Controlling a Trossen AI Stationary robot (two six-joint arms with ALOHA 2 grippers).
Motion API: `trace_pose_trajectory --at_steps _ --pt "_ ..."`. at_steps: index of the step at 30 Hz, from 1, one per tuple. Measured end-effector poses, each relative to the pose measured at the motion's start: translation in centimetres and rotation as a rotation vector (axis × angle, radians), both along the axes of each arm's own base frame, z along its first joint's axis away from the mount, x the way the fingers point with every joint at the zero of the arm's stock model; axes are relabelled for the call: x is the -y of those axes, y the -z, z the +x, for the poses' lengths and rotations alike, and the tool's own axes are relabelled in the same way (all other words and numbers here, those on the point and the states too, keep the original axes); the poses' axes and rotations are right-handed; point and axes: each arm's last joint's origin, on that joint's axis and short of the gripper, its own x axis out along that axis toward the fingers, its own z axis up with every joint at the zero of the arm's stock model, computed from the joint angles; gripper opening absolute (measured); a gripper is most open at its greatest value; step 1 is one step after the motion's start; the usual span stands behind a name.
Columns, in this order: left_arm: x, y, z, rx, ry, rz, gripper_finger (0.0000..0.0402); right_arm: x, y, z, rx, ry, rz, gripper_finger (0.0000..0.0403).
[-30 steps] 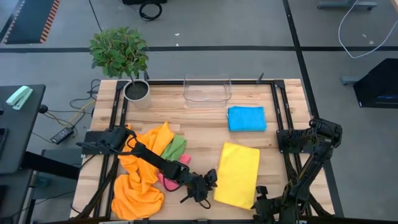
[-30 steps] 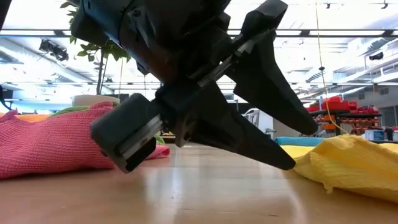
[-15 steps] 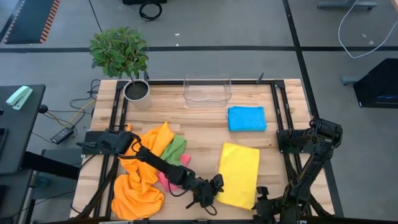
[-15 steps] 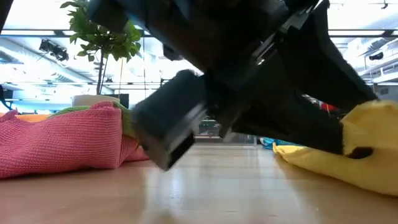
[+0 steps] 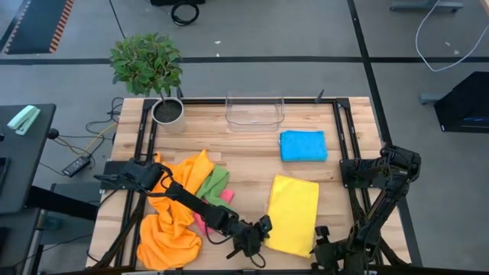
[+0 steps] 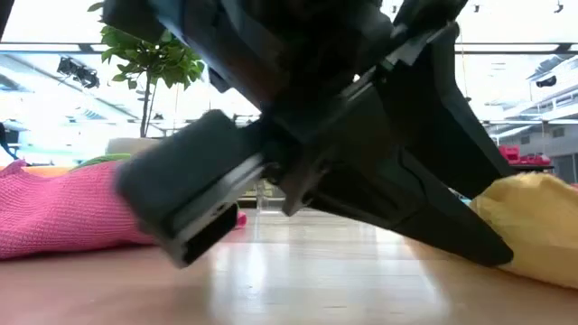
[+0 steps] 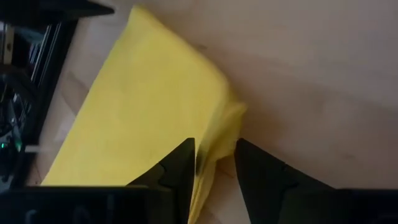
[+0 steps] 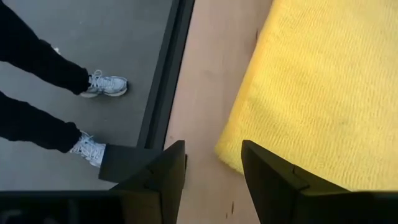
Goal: Fold microfiber towels
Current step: Fold the yellow towel
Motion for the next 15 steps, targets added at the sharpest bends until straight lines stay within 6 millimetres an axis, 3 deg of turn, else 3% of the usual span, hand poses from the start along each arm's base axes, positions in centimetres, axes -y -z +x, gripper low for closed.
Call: trace_pose_trajectory --at_steps 10,15 --pt "0.27 0.25 -0.38 -0.028 0.012 0.018 0.0115 -0.07 0.00 -0.15 -0.002 0.001 0.005 0.0166" --pt "0.01 0.36 -0.31 0.012 0.014 0.162 0.0114 -0.05 0.01 -0.13 -0.002 0.001 0.004 0.0166"
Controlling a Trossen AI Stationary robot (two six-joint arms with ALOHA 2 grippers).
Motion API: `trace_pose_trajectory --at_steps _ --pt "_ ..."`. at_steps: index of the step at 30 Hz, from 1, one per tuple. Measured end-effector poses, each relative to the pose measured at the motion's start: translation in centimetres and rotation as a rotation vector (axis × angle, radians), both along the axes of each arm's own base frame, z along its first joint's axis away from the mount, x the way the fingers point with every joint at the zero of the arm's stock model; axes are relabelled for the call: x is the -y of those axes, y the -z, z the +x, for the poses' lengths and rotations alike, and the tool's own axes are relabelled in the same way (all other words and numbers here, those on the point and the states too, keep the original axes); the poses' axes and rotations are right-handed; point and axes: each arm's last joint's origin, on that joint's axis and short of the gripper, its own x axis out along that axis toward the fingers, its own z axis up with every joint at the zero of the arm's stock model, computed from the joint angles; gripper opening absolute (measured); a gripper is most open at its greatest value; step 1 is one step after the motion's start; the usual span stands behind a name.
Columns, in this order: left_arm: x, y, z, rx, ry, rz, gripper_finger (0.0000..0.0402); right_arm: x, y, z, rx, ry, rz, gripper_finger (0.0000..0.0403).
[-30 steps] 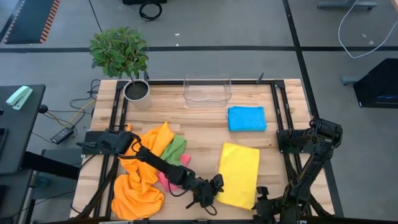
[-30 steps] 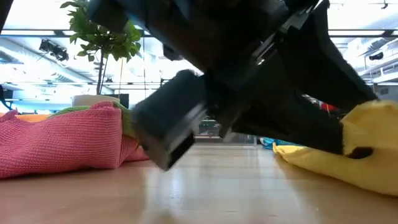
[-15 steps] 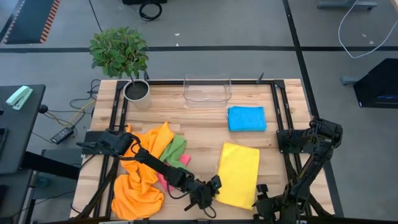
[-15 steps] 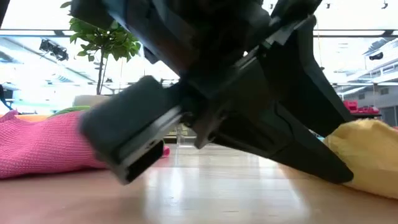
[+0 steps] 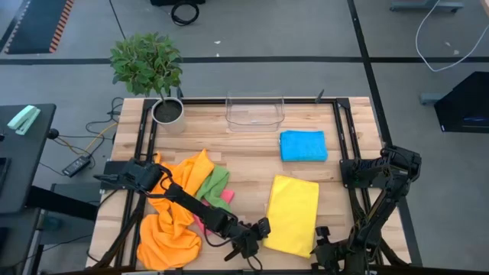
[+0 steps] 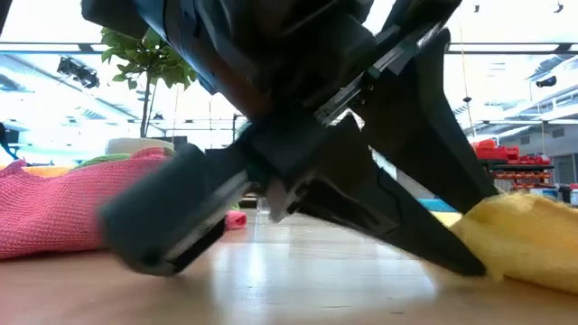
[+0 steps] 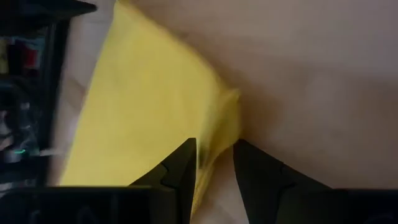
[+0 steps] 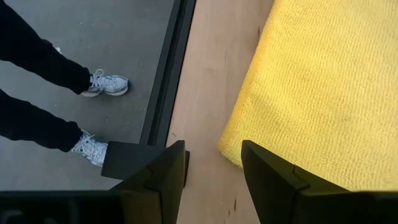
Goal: Fold microfiber towels
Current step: Fold the yellow towel
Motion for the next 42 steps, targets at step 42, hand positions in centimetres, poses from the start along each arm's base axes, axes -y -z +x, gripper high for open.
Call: trace_pose_trajectory --at_steps 42 --pt "0.2 -0.2 0.3 -0.006 -0.009 -0.175 0.0036 1.1 1.4 0.2 0.018 -0.020 -0.015 0.0166"
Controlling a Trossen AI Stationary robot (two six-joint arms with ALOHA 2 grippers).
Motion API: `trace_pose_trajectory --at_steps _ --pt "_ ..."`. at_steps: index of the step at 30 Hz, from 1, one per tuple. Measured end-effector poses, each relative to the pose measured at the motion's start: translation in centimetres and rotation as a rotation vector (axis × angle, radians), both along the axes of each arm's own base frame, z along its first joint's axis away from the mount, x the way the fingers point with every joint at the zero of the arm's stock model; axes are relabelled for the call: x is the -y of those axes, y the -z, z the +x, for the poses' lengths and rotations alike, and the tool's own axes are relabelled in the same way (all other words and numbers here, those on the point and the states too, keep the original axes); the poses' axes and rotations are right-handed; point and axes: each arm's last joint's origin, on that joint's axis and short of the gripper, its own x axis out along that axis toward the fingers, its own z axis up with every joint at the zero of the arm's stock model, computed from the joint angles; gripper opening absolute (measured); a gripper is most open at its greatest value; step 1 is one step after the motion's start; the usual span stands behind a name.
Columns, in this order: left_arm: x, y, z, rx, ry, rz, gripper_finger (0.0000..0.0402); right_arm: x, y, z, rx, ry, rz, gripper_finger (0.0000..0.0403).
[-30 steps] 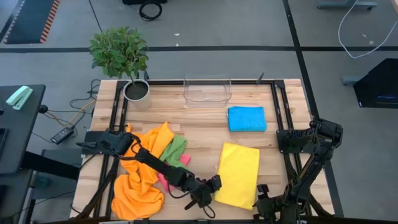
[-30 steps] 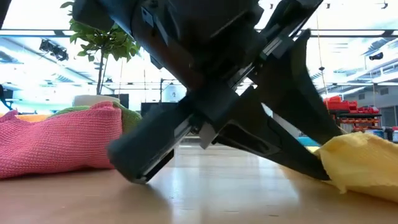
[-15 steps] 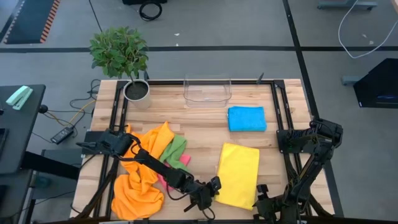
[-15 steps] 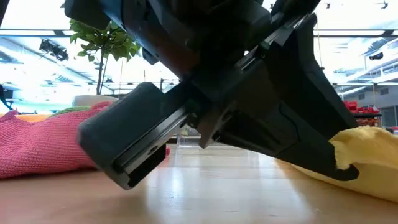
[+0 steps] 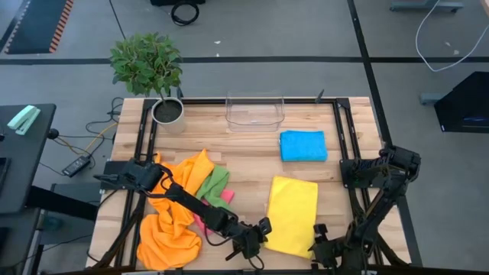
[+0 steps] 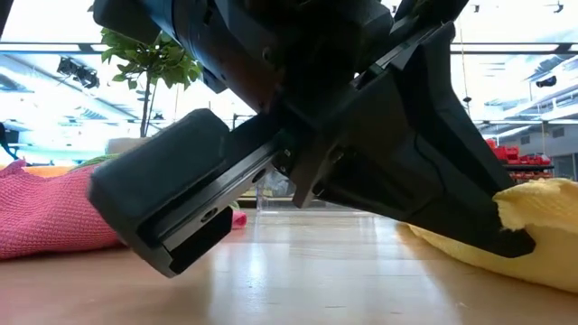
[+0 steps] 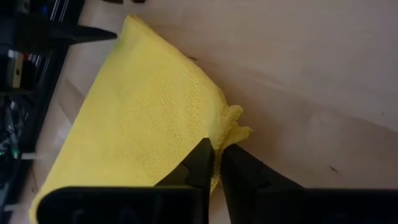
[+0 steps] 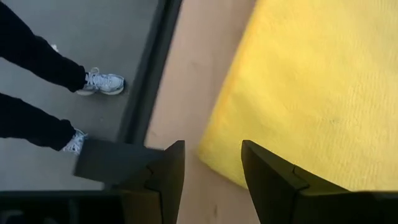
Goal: Fold microfiber towels
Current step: Fold the yellow towel
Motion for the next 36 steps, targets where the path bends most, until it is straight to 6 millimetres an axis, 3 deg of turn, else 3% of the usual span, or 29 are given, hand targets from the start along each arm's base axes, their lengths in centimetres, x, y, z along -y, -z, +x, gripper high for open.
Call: trace_pose_trajectory --at_steps 10,15,21,24,28,33,36 --pt "0.0 0.0 0.0 -0.012 -0.036 -0.046 0.0031 0.3 0.4 -0.2 -0.011 -0.040 -0.019 0.0128" --pt "0.0 0.0 0.0 -0.017 -0.053 -0.067 0.0024 -0.3 1.8 0.1 -0.023 -0.058 -0.009 0.0108" --pt "0.0 0.0 0.0 -0.044 -0.114 -0.160 0.0022 -0.6 2.7 0.2 -0.039 0.075 0.059 0.0048" --pt "0.1 0.0 0.0 -0.102 -0.153 -0.301 0.0011 -0.4 2.2 0.0 -0.040 0.114 0.078 0.0012" --pt "-0.4 -0.1 0.2 -0.205 -0.290 -0.554 0.0009 0.2 1.1 -0.4 -0.087 0.197 0.125 0.0006" --pt "-2.5 -1.0 1.2 -0.318 -0.402 -0.784 0.0008 1.0 -1.8 -1.0 -0.039 0.373 0.239 0.0004" --pt "-4.2 -0.5 1.5 -0.442 -0.448 -0.886 0.0008 2.5 -3.7 -1.5 0.014 0.493 0.243 0.0004"
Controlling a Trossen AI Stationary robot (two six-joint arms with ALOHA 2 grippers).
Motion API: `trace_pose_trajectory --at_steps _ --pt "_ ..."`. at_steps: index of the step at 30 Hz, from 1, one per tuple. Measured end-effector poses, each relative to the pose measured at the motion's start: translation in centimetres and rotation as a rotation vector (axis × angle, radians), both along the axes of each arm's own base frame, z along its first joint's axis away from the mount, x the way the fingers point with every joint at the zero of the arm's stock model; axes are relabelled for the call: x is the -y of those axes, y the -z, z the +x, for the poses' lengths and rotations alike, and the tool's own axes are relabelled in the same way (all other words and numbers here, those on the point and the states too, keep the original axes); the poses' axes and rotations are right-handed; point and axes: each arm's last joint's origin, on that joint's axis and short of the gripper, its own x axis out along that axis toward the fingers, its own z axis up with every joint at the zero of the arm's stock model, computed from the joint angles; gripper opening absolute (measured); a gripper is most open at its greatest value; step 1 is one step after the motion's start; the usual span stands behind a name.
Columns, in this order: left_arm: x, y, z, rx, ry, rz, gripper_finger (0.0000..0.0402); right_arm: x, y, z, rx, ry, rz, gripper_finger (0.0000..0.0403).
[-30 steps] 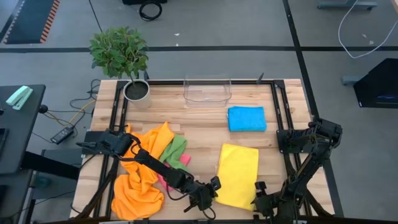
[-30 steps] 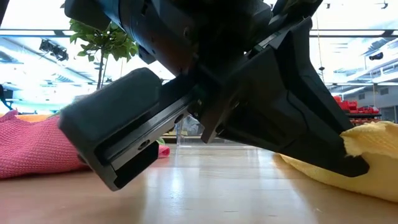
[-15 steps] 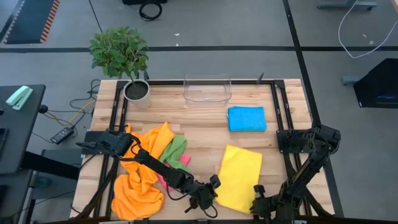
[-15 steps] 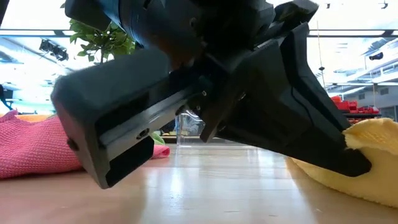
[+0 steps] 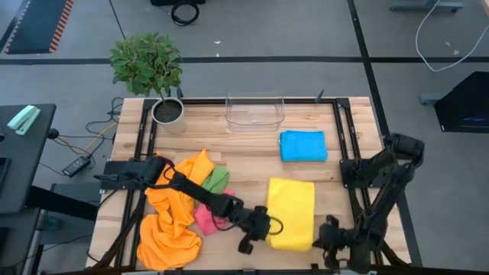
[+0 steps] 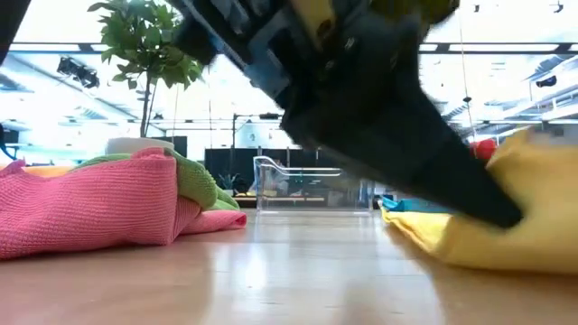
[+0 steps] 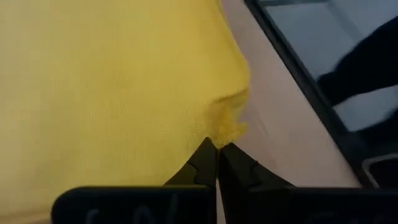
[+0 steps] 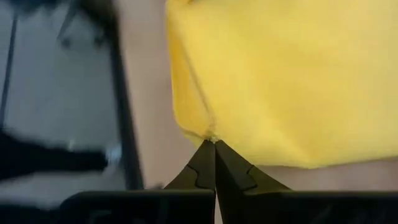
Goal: Fold microfiber towels
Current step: Fold the yellow towel
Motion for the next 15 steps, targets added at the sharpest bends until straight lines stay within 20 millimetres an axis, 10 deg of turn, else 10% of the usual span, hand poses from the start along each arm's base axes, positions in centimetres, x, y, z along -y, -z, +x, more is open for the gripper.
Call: trace_pose_trajectory --at_steps 5,15 --pt "-3.1 0.6 -0.3 -0.103 -0.067 -0.240 0.0008 3.8 -2.2 -0.7 0.045 0.202 0.019 0.0003" --pt "-8.1 -3.0 -3.0 0.039 -0.578 -0.447 0.0007 10.5 -0.4 -1.8 0.060 0.424 0.128 0.0003"
